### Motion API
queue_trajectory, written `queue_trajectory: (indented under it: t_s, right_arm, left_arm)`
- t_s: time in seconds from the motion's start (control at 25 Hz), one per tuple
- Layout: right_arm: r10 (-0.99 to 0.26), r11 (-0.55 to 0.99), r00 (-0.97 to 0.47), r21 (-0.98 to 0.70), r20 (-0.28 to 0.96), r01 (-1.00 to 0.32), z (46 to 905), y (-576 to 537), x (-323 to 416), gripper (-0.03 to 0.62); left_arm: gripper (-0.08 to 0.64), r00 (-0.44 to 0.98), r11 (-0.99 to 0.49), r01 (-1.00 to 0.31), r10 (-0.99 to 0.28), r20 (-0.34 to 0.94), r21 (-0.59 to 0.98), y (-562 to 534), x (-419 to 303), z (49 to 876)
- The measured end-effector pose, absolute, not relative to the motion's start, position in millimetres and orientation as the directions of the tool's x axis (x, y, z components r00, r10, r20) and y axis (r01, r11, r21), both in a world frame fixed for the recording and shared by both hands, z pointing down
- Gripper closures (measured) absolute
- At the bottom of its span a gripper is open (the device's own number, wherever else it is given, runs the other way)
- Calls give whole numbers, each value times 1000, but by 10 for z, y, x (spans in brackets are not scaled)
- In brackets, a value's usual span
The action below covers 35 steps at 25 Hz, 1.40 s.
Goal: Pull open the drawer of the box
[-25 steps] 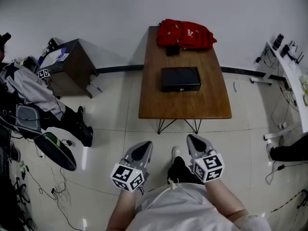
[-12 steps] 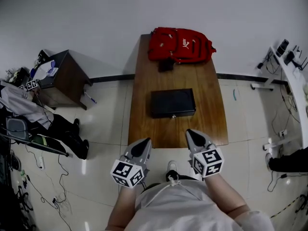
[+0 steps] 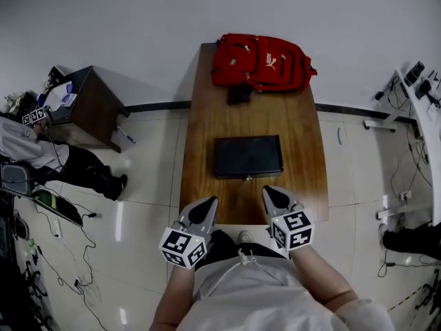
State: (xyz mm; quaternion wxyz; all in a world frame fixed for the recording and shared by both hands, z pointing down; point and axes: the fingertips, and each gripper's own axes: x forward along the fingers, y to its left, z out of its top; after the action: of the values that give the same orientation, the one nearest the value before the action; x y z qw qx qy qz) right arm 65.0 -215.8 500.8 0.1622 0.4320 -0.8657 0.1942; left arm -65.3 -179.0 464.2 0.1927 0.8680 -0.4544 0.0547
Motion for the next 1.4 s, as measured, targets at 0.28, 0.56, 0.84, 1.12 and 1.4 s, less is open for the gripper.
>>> queue_trajectory:
  t_s: [0.28,0.56,0.84,1.12,1.4]
  right_arm:
    - [-639,499,-512,-196,574,-844,5424,-2421,566,589]
    - [-541,481,-466,-197,700,-854,5953,-2529,393,589]
    - [-471,398,-444,-265,762,-878,6393,-2619,320,518]
    - [-468,313,-425,-304,775,-900,6527,-2743,316,494]
    - [-431,285,-441,-345,787,-894,6562,-2739,316,499]
  left_arm:
    - [554,615,-528,-785,-726,309,322,-2158,-690,4871]
    - [554,624,-517,-778,-699,349,356,-2490,-894,5075]
    - [554,657,-530,-754,-627,419,389,-2484,-861,5447]
    - [554,693,-541,-721,-567,445,433,-2402,-819,5710]
    - [554,702,-537,-712,-564,436,452,-2495,-865,5727]
